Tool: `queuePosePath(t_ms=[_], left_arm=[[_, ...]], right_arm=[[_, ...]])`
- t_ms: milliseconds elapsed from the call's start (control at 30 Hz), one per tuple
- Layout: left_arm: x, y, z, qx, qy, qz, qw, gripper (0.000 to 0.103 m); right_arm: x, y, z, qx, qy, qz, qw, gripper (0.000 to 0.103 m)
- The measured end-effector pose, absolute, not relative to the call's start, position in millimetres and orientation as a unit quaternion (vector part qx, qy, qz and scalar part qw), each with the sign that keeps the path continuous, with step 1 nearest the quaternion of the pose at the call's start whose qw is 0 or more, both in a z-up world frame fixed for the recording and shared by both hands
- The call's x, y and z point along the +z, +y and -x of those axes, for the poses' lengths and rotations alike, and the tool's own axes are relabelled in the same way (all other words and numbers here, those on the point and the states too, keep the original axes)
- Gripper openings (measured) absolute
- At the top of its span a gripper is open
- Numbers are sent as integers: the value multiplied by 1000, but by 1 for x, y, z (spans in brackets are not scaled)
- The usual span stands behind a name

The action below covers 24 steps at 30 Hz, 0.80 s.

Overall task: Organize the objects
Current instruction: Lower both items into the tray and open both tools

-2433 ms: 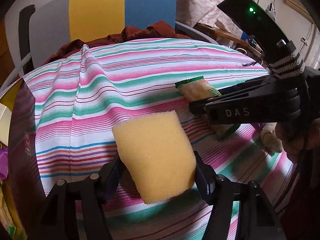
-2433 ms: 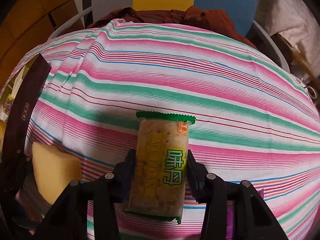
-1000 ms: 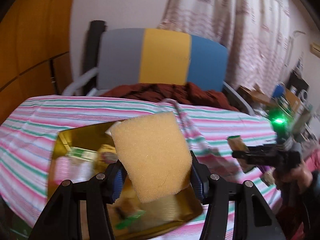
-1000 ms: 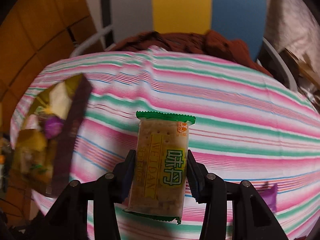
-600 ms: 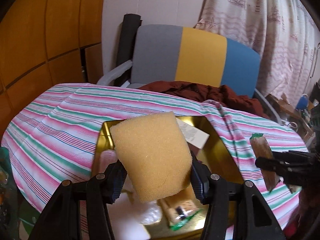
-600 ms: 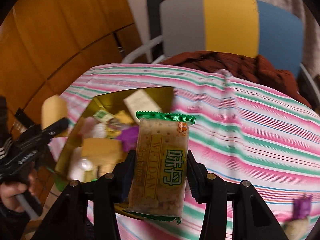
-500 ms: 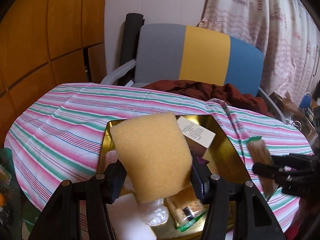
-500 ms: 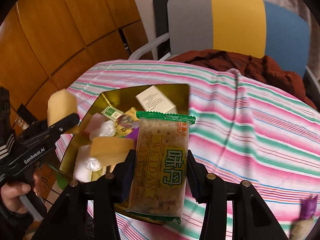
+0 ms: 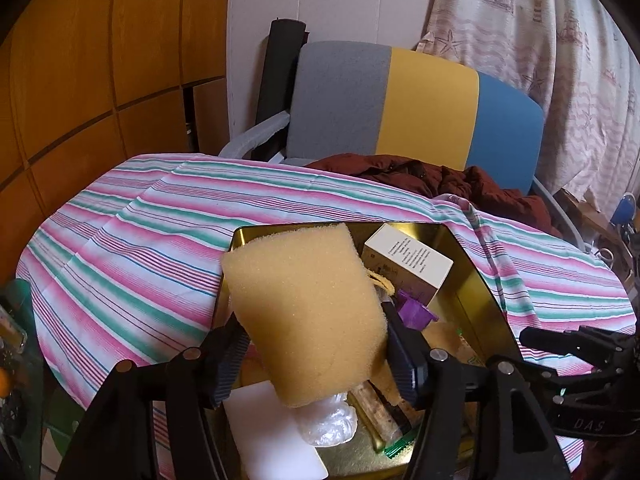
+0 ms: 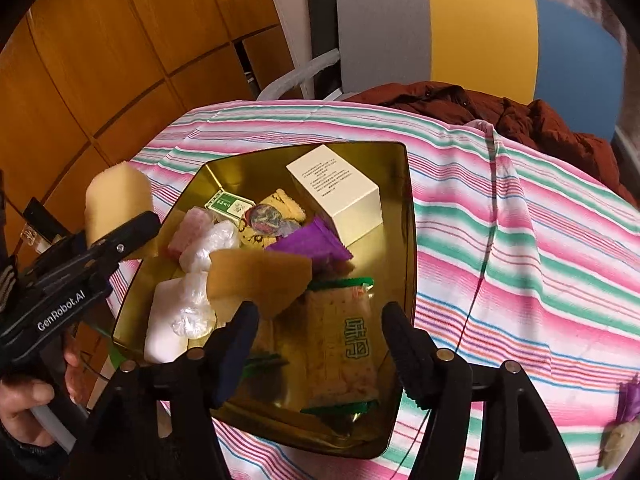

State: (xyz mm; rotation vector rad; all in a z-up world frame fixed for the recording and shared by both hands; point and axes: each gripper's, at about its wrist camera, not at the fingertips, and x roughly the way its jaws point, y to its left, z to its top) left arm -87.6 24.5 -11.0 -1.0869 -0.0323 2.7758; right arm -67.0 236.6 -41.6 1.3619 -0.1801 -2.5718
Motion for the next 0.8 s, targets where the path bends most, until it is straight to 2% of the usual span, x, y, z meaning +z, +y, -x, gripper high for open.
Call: queuePosePath(t_ms=[300,700,800], left_arm=[[-6,16,87,924,-50,361,113,73],[-14,-23,68,926,-63,366,75,72],[-12,-19,60,927,-59,362,75,72]], right_arm=[[-32,233,49,-887,-57,-448,99,80],[-32,230,35,-890,-52,-441,98,81],[-30,230,30,-894,-47,-436,95,85]])
